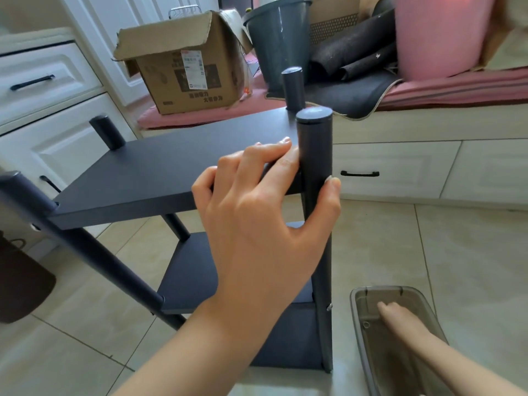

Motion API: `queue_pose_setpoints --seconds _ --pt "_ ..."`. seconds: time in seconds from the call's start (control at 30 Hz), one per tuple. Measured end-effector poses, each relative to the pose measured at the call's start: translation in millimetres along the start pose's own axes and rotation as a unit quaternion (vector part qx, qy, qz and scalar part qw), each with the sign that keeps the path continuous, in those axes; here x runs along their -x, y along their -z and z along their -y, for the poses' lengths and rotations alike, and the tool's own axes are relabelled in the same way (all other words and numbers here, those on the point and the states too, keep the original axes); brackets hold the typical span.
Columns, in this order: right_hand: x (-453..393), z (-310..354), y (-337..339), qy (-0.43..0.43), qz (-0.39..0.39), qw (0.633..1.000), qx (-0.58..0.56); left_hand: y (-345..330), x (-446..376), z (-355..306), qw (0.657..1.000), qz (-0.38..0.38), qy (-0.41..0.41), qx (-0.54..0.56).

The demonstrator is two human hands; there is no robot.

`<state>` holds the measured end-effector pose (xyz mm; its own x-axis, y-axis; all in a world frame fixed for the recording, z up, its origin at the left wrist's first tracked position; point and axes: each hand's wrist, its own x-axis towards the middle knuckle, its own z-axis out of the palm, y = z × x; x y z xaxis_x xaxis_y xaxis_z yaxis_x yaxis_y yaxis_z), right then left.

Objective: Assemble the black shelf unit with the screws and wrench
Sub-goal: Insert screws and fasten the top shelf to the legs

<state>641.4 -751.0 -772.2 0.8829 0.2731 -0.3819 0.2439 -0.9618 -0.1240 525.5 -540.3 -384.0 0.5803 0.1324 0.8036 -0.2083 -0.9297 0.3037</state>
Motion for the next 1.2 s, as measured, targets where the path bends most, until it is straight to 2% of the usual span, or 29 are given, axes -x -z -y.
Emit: queue_pose_setpoints --seconds 0.03,0.07,0.17,0.23,0.33,0.4,0.47,0.57,0.63,0.7,0.87,1.2 --pt "8 4 13 0.037 -0.025 0.999 0.019 0 0 0 1.000 0.002 0.002 0.003" --pt "6 7 21 0.036 -0.027 0.999 -0.003 0 0 0 1.000 0.005 0.004 0.005" --pt "30 16 48 0.018 -0.048 0.987 -0.150 2 -1 -1 1.000 0.017 0.011 0.010" --pt "46 32 77 0.046 -0.099 0.981 -0.162 4 -1 -2 0.999 0.024 0.019 0.018" --pt "71 50 112 0.052 -0.162 0.947 -0.272 8 -2 -3 0.998 0.039 0.029 0.027" --pt "95 69 147 0.048 -0.195 0.894 -0.401 11 -4 -3 0.998 0.056 0.030 0.028" --pt "117 89 180 0.055 -0.224 0.798 -0.557 14 -5 -3 0.996 0.075 0.029 0.025" --pt "144 121 219 0.070 -0.251 0.670 -0.696 19 -5 -4 0.994 0.099 0.030 0.025" --pt "154 142 231 0.067 -0.234 0.626 -0.741 21 -4 -5 0.994 0.106 0.035 0.024" --pt "157 158 233 0.065 -0.223 0.610 -0.757 23 -4 -6 0.993 0.109 0.039 0.021" --pt "158 182 228 0.071 -0.240 0.611 -0.750 22 -2 -7 0.993 0.108 0.047 0.014" --pt "161 199 242 0.090 -0.255 0.579 -0.769 27 -10 0 0.992 0.109 0.064 0.002"
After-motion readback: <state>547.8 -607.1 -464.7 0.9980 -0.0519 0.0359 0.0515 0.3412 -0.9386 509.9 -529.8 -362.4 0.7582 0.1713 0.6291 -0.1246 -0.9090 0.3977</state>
